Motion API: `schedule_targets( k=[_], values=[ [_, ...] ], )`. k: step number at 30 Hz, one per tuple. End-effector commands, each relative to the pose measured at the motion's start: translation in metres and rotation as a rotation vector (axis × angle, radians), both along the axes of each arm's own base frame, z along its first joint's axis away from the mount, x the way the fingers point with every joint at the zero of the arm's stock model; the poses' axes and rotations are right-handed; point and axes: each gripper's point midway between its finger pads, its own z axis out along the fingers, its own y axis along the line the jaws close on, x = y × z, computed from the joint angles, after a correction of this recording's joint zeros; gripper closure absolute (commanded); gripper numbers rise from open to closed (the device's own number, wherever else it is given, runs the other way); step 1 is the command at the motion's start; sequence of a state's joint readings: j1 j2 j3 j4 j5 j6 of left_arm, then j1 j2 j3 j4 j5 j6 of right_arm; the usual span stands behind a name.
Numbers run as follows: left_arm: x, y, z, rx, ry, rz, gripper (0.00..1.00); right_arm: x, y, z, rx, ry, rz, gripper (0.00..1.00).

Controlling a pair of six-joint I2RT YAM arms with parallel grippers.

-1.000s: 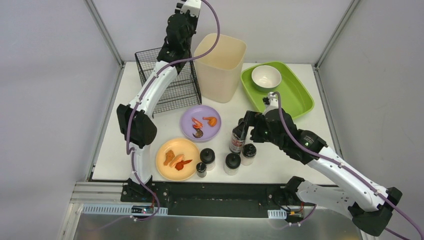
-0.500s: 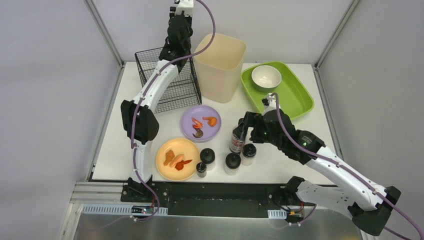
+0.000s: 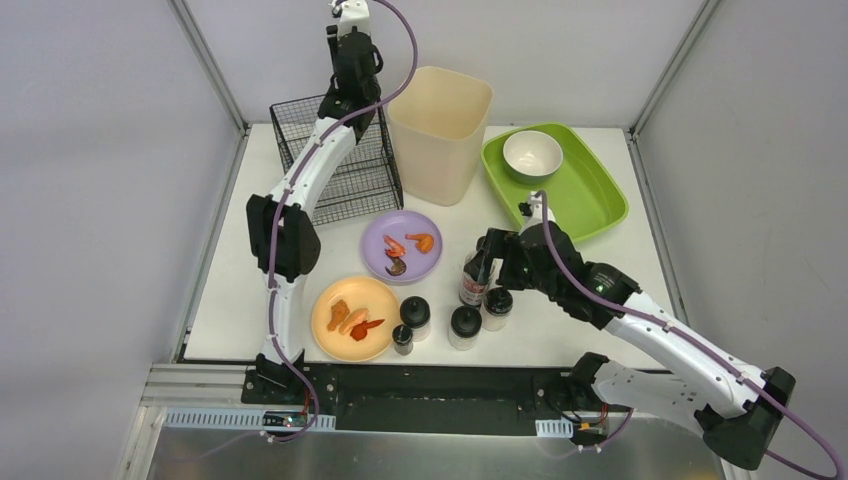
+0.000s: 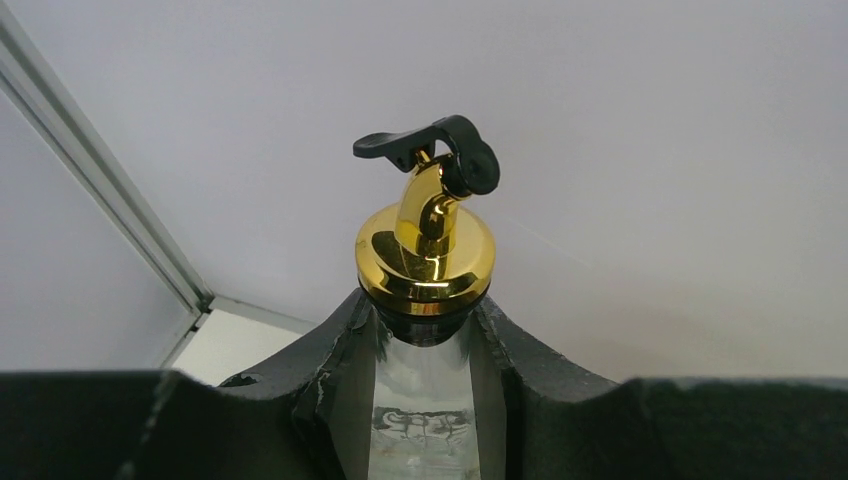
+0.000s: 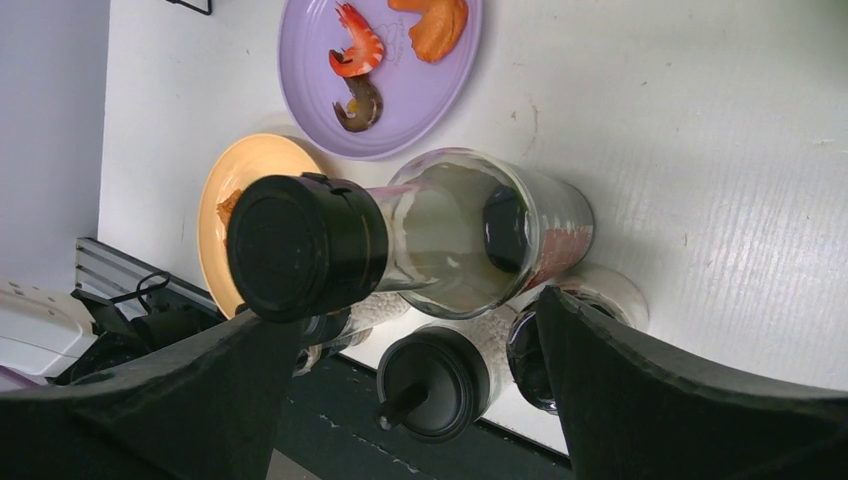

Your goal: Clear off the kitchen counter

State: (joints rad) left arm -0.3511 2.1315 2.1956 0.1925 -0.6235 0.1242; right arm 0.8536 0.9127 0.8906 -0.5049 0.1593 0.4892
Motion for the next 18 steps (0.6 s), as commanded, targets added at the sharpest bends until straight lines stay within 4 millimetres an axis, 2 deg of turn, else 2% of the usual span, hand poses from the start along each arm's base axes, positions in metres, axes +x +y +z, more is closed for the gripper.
schedule_targets(
  k=[1,18],
  values=[
    [-0.009,0.014,0.051,-0.122,-0.158,0.038,1.0,0.001,0.007,0.004,0.039,-0.014,0.002,0.11],
    [0.006,0.007,-0.001,-0.19,-0.08,0.03,1.0,0.002,0.011,-0.001,0.034,-0.006,0.012,0.1]
  ],
)
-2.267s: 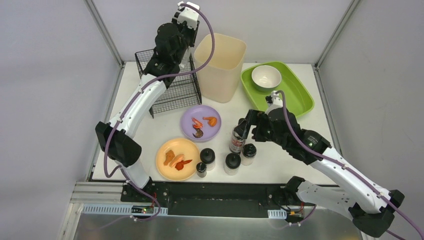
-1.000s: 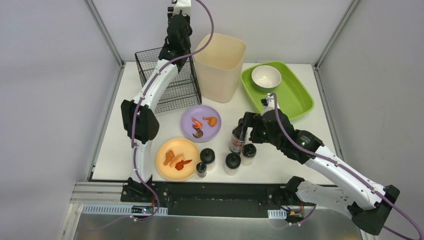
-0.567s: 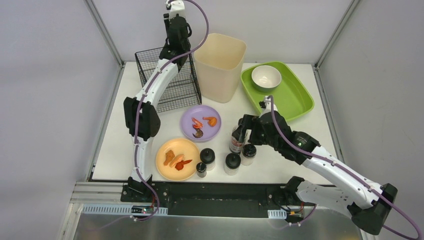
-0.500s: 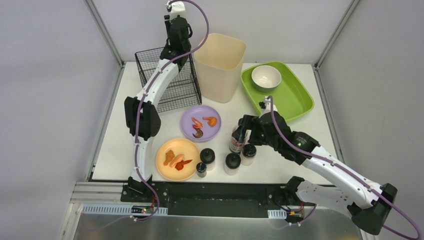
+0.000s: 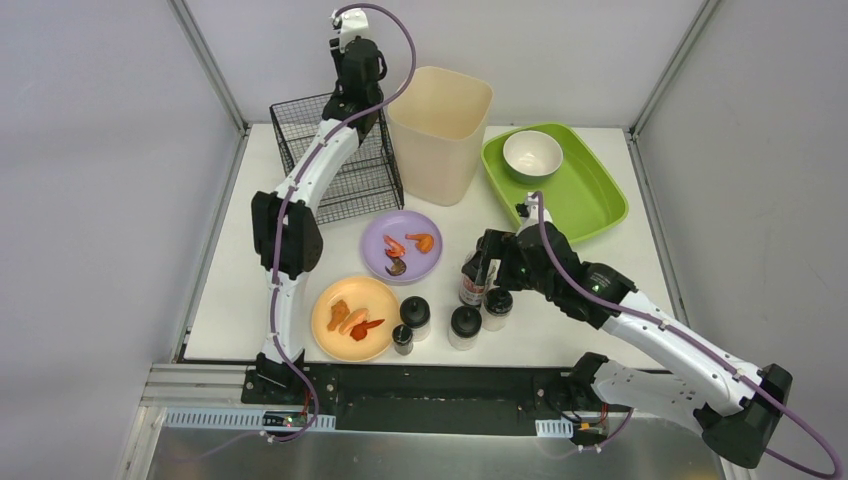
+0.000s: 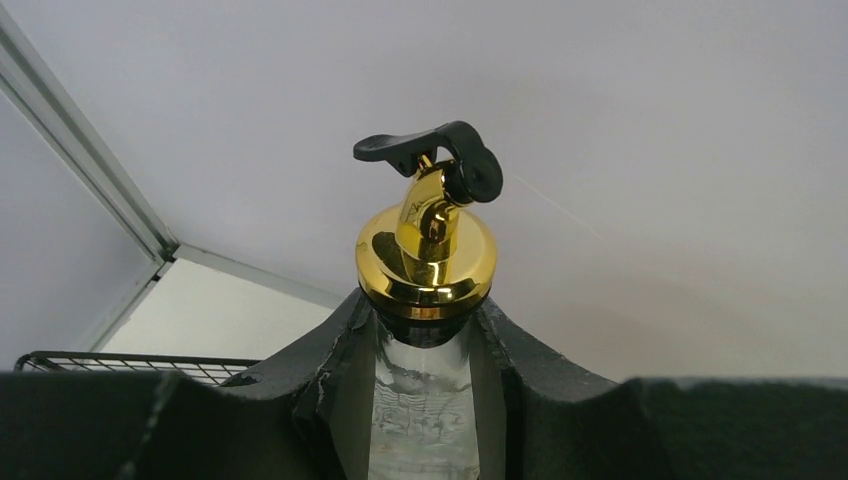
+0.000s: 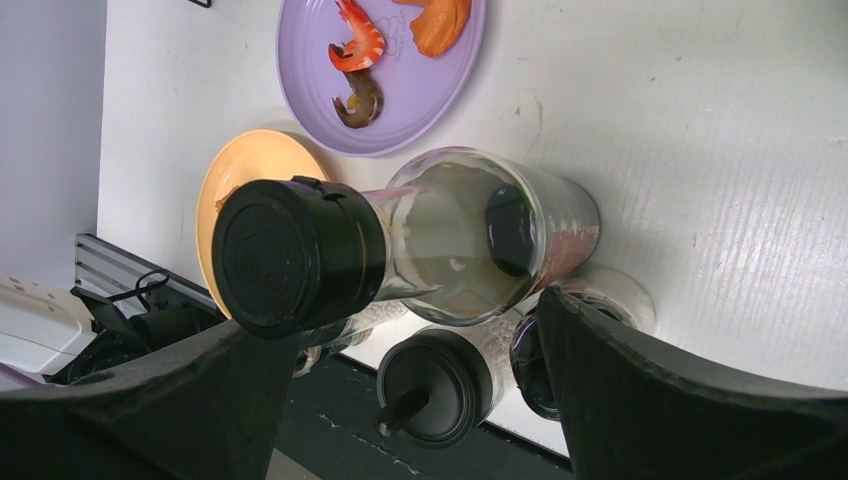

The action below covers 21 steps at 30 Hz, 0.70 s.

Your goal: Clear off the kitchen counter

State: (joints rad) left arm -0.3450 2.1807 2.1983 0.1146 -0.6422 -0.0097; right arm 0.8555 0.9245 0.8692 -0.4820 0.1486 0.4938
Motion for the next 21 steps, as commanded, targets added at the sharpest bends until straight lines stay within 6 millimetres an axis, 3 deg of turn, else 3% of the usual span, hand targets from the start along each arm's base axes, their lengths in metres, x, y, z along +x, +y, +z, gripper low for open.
schedule_targets(
  k=[1,21],
  values=[
    [-0.006,0.008,0.041,-0.108,-0.15,0.023,1.0,0.002,0.007,0.007,0.034,-0.019,0.006,0.1],
    [0.0,0.0,-0.02,-0.108,-0.064,0.0,1.0,0.0,0.004,0.005,0.048,-0.023,-0.001,0.1]
  ],
)
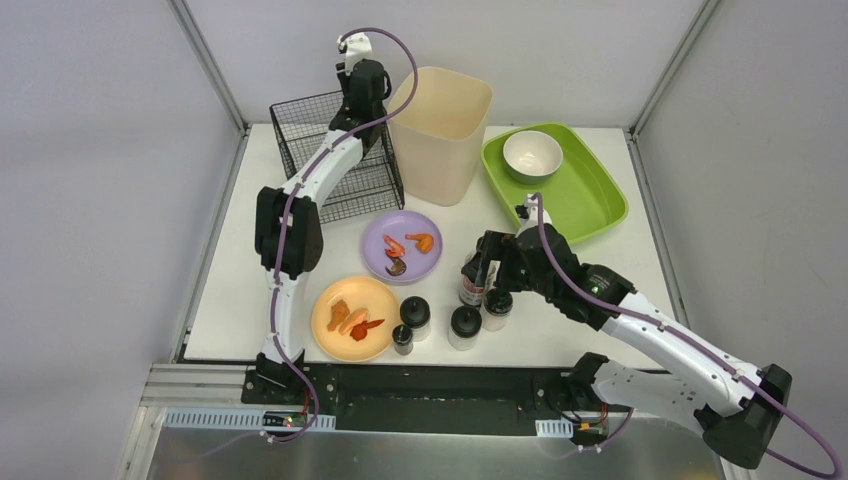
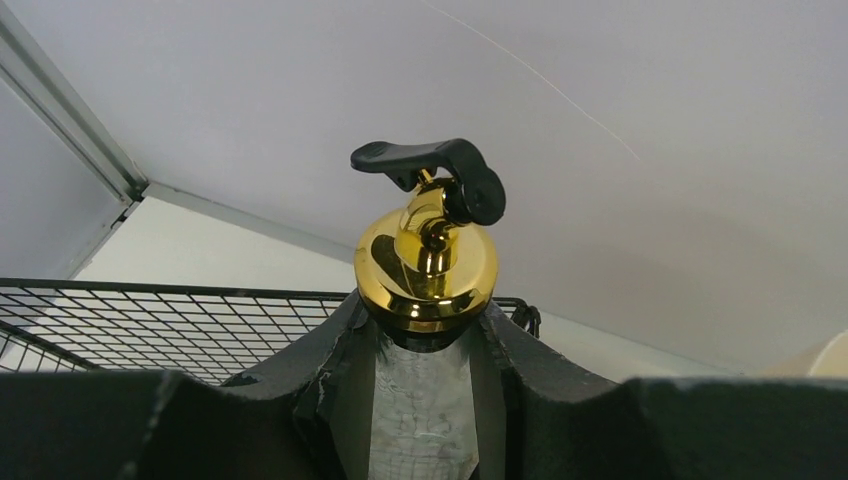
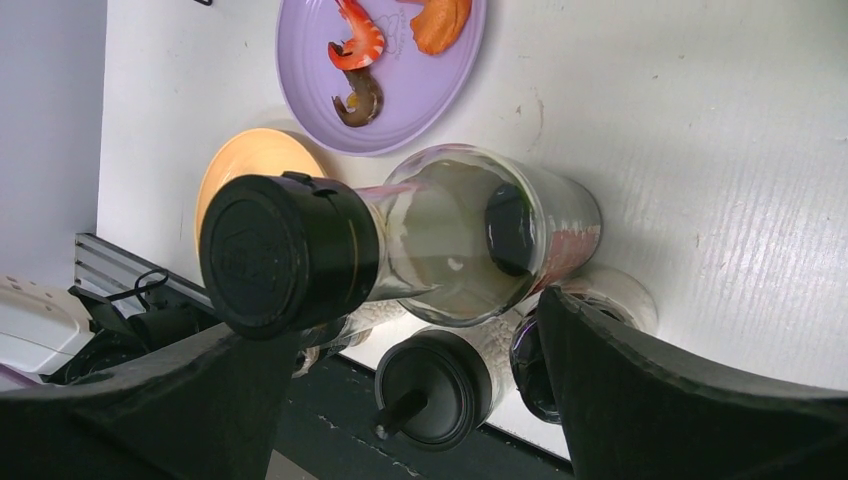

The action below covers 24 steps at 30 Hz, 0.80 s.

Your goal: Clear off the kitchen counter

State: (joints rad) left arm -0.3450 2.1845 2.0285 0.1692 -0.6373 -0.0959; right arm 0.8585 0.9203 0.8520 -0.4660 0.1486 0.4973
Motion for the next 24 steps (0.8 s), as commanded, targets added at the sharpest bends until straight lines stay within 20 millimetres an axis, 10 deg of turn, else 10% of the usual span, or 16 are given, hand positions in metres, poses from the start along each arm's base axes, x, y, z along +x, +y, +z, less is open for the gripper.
schedule_targets(
  k=[1,5,9,24],
  values=[
    [-0.003,0.004,0.046,-0.066,-0.143,0.004,1.0,0.0,0.003,0.008,0.045,-0.022,-0.004,0.1],
    [-0.003,0.0,0.036,-0.058,-0.129,-0.013,1.0,-0.001,0.001,0.008,0.047,-0.025,-0.007,0.09],
    [-0.005,-0.006,0.034,-0.056,-0.132,-0.038,0.74,-0.001,-0.001,0.009,0.048,-0.03,-0.012,0.09],
    [-0.032,-0.016,0.084,-0.042,-0.195,-0.11,0.38,-0.003,-0.003,0.018,0.065,-0.044,-0.016,0.07]
  ],
)
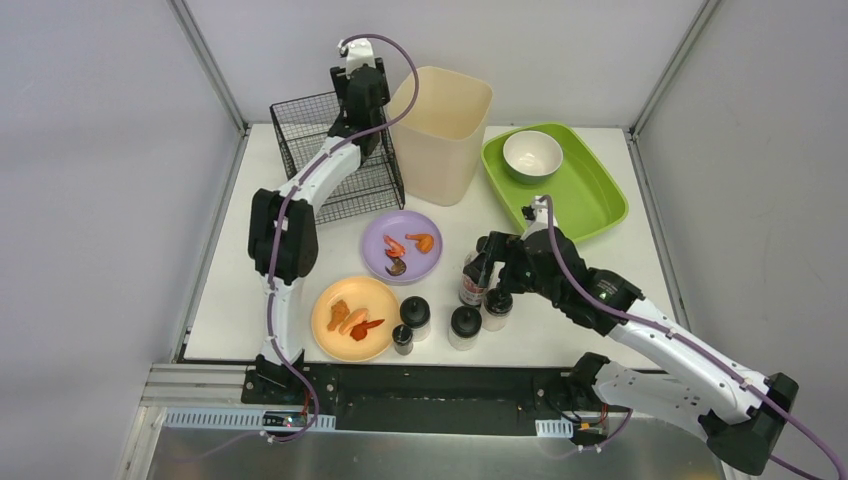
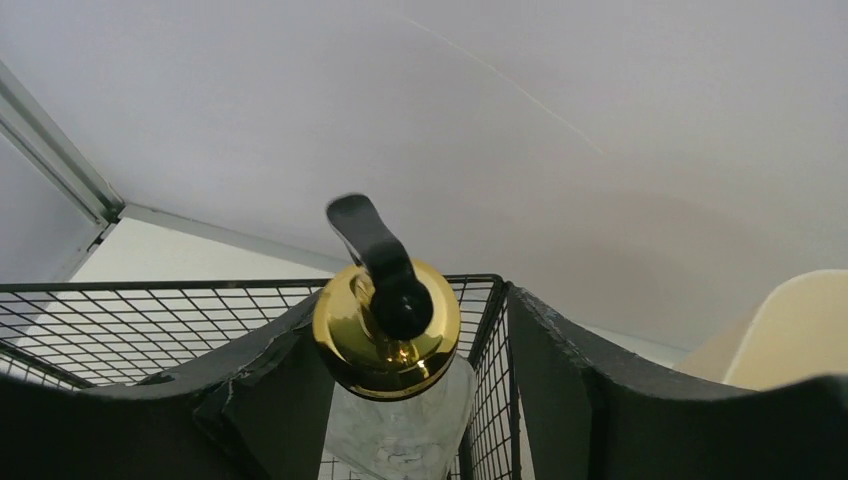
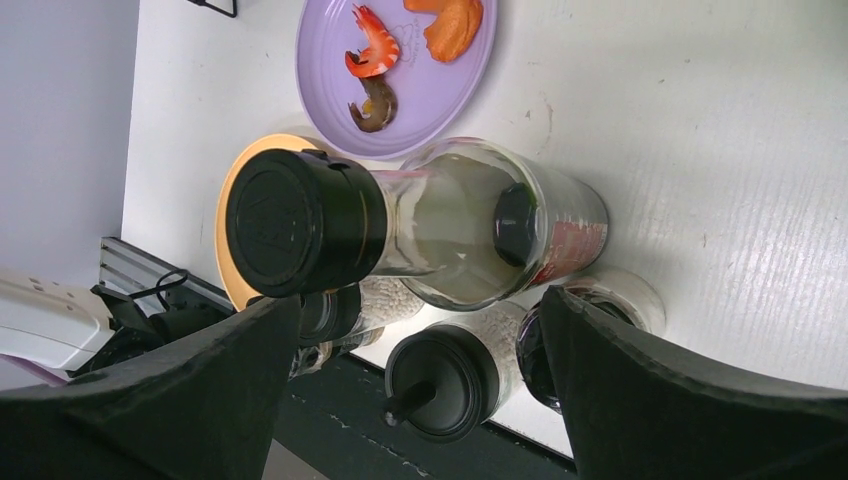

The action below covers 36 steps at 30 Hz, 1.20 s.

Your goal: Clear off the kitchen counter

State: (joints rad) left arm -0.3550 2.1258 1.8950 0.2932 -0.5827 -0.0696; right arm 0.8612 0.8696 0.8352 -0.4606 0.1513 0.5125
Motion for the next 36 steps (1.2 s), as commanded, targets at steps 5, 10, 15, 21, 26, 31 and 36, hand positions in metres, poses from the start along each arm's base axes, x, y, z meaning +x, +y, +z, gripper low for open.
schedule_targets(
  k=[5,10,15,21,26,31,36],
  values=[
    [-0.037,-0.006,0.116,-0.059,-0.195,-0.066,0.36,0.0,0.001,0.012,0.036,-0.026,-0.006,0.07],
    [-0.056,-0.008,0.144,-0.062,-0.225,-0.085,0.36,0.001,-0.002,0.017,0.027,-0.037,-0.016,0.07],
    [-0.084,-0.019,0.167,-0.094,-0.202,-0.169,0.36,-0.001,-0.009,0.029,0.024,-0.058,-0.026,0.07],
    [-0.129,-0.037,0.177,-0.14,-0.111,-0.332,0.37,-0.004,-0.026,0.054,0.033,-0.107,-0.058,0.06],
    [-0.182,-0.051,0.171,-0.19,-0.051,-0.495,0.36,-0.007,-0.046,0.067,-0.004,-0.139,-0.097,0.06],
    [-0.236,-0.07,0.135,-0.232,0.041,-0.661,0.33,-0.01,-0.065,0.076,-0.038,-0.158,-0.136,0.05],
    [-0.288,-0.098,0.093,-0.288,0.153,-0.86,0.3,-0.013,-0.082,0.086,-0.065,-0.185,-0.17,0.03]
  ],
)
